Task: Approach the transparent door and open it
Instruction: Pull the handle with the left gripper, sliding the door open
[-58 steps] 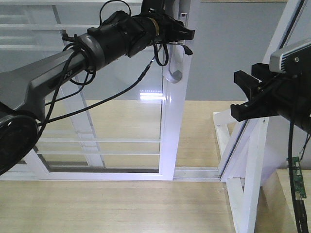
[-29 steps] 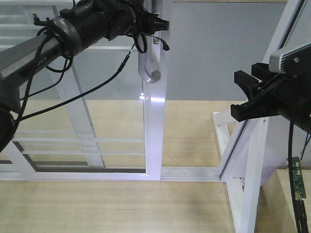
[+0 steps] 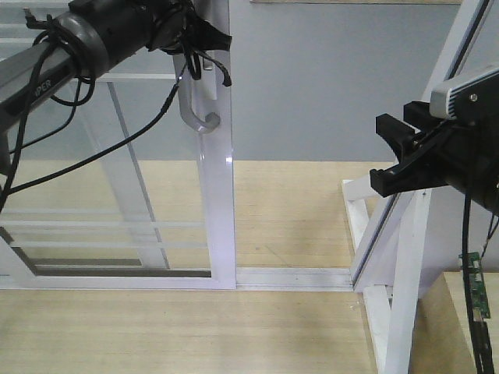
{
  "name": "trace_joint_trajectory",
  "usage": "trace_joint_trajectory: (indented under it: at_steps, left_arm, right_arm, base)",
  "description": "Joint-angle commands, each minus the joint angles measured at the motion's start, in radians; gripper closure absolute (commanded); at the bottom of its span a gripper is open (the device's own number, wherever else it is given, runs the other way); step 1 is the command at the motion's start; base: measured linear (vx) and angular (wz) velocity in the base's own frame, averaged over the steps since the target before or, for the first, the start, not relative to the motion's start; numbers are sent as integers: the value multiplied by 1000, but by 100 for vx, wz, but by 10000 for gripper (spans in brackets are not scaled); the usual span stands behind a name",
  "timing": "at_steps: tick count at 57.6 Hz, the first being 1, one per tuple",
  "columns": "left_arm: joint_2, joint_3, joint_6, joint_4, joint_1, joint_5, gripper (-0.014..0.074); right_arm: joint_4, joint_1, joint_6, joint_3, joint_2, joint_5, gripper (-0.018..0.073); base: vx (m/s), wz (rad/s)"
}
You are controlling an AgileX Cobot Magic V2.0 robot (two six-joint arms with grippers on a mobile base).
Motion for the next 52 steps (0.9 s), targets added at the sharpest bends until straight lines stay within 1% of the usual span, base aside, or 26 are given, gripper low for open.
trace_joint_trajectory:
  at_steps: [1,7,10,14,15,19,22,25,29,35,40,45,52]
  left_arm:
    - [-98,27,11,7,7,-110,171]
    - [-160,156,5,5,40,-203,171]
    - [-202,233,-3,-12,59,-262,171]
    - [-275,359,-15,-19,92,-373,171]
    - [-288,381,-19,-17,98,-384,171]
    - [-343,480,-19,-14,136,-512,171]
    - [-371,534,-19,-19,164,-573,171]
    - [-395,578,-29,-20,194,-593,171]
    - [-417,619,-44,-20,229,-577,171]
    - [-447,671,-43,-20,261,-575,171]
    - [-479,726,-42,-20,264,-607,171]
    - [-511,779,-41,-20,250,-664,171]
    - [-533,849,-44,-20,249,-809,171]
  right_arm:
    - [-2,-2,-10,-33,-13,-49,277]
    - [-6,-2,-11,-33,-13,-20,277]
    - [-6,-2,-13,-33,-13,-13,277]
    - [-6,-2,-17,-33,-13,-13,277]
    - [-6,-2,-17,-33,-13,-15,277]
    - [-6,-2,-17,-33,-13,-16,277]
    - [-6,-2,-17,-33,-13,-13,277]
    - [-6,-2,-17,-33,-13,-13,277]
    - [-6,-2,-16,-33,-13,-13,277]
    - [-6,-2,-16,-33,-13,-14,277]
    - [-6,-2,-16,-33,-13,-14,277]
    - [-6,-2,-16,-33,-13,-14,277]
    - [-6,-2,-16,-33,-13,-12,277]
  base:
    - [0,0]
    - [0,0]
    - [0,0]
    - [0,0]
    - [0,0]
    - [0,0]
    - [0,0]
    - [0,0]
    - [0,0]
    - [0,0]
    - [0,0]
    - [0,0]
    - [0,0]
